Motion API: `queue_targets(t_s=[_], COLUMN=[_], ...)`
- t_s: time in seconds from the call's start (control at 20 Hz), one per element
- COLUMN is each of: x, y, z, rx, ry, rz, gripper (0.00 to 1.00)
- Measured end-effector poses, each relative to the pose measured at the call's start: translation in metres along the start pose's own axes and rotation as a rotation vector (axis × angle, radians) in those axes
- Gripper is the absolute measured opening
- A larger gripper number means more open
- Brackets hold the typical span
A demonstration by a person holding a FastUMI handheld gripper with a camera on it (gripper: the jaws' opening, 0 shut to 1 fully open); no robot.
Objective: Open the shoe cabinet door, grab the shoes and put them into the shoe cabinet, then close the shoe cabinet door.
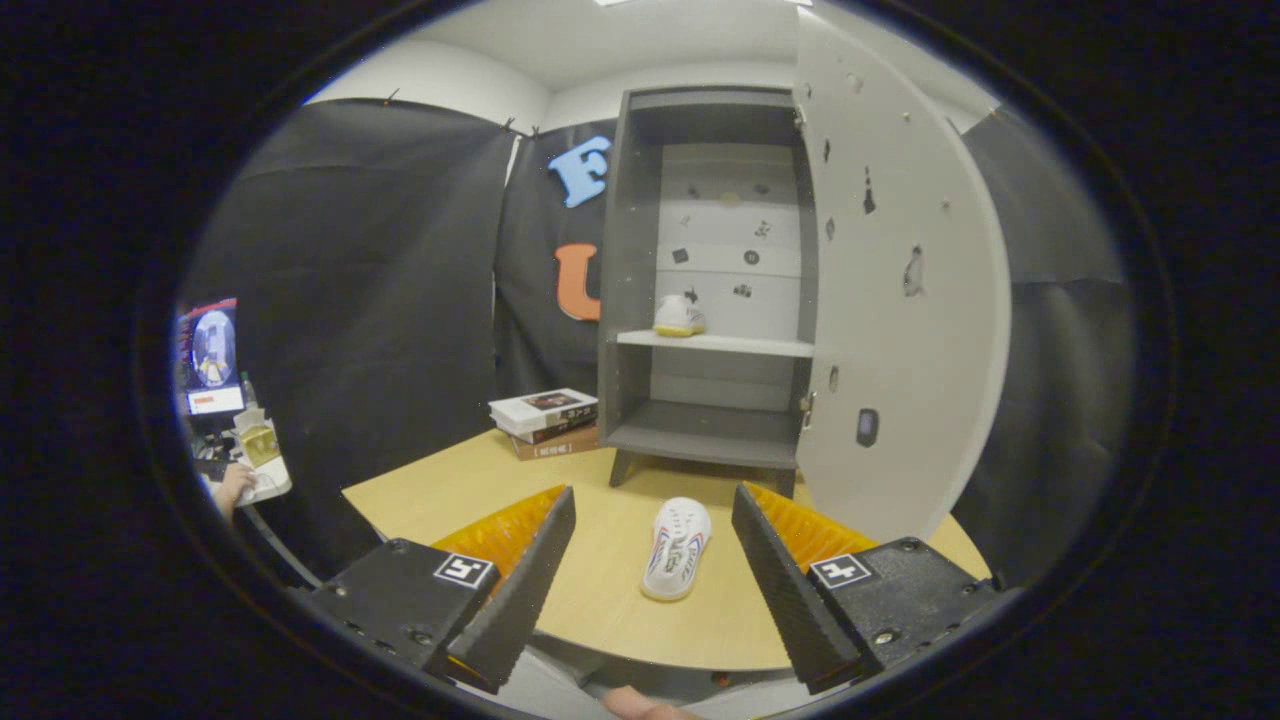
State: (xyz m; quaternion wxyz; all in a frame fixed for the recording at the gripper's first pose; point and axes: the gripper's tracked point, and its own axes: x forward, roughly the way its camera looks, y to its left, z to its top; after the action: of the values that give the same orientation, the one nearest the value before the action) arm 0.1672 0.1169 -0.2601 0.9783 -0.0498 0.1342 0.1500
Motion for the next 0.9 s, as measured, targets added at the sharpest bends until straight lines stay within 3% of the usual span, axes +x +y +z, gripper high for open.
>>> queue_targets(t_s=[0.15,0.45,0.8,0.9], x=[0.047,0.14,0.204,0.216], y=[0.01,-0.011,-0.022,-0.015], z=[-0.037,-0.104,-0.137,-0.146], rx=[0.034,0.161,0.238,0.281], ry=[0.077,0.241,0.332,0.38], rz=[0.008,-0.106,-0.168,-0.136], gripper=[1.0,1.0,0.99,0.99])
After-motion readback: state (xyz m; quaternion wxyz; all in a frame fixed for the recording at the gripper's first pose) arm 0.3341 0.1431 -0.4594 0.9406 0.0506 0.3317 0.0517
